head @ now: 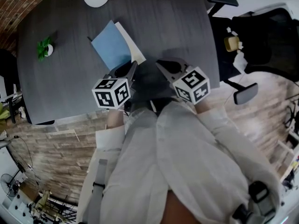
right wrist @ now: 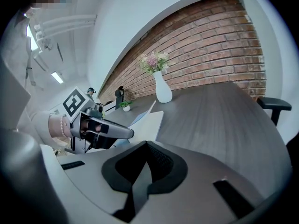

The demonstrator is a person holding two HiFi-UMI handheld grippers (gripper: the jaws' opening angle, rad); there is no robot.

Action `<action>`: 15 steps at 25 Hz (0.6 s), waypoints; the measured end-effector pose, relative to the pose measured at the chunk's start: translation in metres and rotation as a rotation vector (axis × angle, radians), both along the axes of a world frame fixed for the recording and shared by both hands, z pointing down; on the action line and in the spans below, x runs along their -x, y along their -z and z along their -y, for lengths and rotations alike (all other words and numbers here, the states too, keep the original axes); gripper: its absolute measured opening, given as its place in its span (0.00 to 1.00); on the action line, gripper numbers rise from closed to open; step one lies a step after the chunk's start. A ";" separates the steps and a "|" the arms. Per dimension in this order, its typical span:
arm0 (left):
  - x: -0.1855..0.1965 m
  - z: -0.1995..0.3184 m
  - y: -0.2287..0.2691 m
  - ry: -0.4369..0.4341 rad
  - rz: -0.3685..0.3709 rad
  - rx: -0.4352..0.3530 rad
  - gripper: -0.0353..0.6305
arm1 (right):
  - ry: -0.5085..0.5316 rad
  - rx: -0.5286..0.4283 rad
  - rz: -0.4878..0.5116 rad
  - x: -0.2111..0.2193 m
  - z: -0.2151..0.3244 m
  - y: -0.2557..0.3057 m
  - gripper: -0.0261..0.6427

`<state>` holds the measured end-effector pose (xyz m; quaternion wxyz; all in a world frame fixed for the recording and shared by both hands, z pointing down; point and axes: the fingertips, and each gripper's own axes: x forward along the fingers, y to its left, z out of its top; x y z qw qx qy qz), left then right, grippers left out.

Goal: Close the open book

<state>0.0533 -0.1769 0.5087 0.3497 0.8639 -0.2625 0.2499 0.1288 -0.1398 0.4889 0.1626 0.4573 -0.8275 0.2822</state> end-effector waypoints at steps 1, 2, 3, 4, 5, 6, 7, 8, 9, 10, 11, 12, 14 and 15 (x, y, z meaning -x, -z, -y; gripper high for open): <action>-0.001 0.000 -0.001 -0.001 0.005 -0.001 0.12 | 0.001 -0.001 0.002 0.000 0.000 -0.001 0.05; -0.001 0.000 -0.002 -0.003 0.009 -0.003 0.12 | 0.001 0.000 0.005 0.000 0.001 -0.001 0.05; -0.002 0.001 -0.003 -0.006 0.014 -0.004 0.12 | -0.001 0.001 0.007 0.001 0.002 -0.002 0.05; -0.002 0.001 -0.003 -0.011 0.020 -0.006 0.12 | -0.003 0.002 0.007 0.002 0.003 -0.003 0.05; -0.002 0.002 -0.004 -0.018 0.027 -0.008 0.12 | -0.006 0.003 0.008 0.003 0.003 -0.003 0.05; -0.002 0.001 -0.004 -0.027 0.035 -0.010 0.12 | -0.010 0.002 0.010 0.004 0.004 -0.003 0.05; -0.003 0.001 -0.005 -0.038 0.044 -0.011 0.12 | -0.013 0.002 0.013 0.006 0.004 -0.002 0.05; -0.003 0.001 -0.007 -0.049 0.055 -0.014 0.12 | -0.016 0.001 0.015 0.007 0.005 -0.002 0.05; -0.004 0.002 -0.008 -0.062 0.069 -0.018 0.12 | -0.017 -0.001 0.017 0.008 0.006 -0.002 0.05; -0.005 0.002 -0.010 -0.077 0.084 -0.024 0.12 | -0.018 -0.003 0.019 0.009 0.006 -0.003 0.05; -0.006 0.002 -0.011 -0.092 0.101 -0.031 0.12 | -0.020 -0.005 0.023 0.009 0.006 -0.003 0.05; -0.007 0.002 -0.012 -0.108 0.116 -0.036 0.12 | -0.024 -0.006 0.027 0.009 0.006 -0.003 0.05; -0.009 0.001 -0.014 -0.132 0.135 -0.034 0.13 | -0.038 -0.004 0.032 0.006 0.006 -0.004 0.05; -0.010 0.001 -0.015 -0.141 0.139 -0.028 0.13 | -0.045 -0.003 0.030 0.004 0.006 -0.004 0.05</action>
